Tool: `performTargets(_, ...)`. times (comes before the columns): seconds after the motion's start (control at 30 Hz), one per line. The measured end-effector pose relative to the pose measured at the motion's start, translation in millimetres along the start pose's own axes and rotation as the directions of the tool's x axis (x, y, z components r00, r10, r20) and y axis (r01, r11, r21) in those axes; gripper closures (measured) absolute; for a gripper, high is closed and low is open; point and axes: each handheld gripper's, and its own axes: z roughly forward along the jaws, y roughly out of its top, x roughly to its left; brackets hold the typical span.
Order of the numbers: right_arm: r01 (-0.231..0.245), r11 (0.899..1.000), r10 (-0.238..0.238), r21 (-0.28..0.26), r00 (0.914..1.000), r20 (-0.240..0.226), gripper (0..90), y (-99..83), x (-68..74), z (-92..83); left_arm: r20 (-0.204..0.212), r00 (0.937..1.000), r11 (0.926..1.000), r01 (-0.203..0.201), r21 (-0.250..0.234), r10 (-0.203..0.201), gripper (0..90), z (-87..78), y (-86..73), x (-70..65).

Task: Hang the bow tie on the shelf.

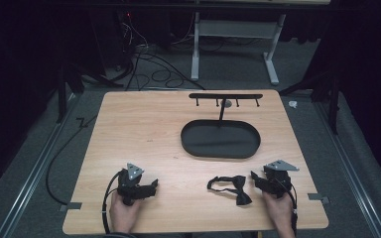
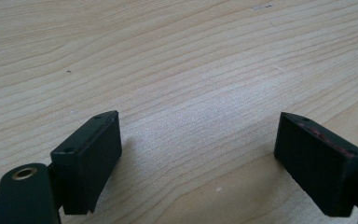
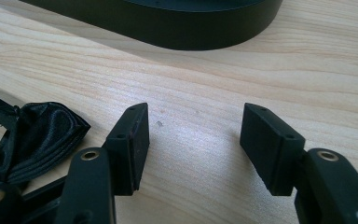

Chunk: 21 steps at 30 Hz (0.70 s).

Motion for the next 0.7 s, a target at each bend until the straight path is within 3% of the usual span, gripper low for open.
performTargets(0.7,0.005,1.000,-0.005,0.002,1.0000,-0.004,41.8,0.1,0.2,0.2,0.000,1.0000,1.0000,0.000,0.000,0.000,15.3,0.0,-0.1,0.0)
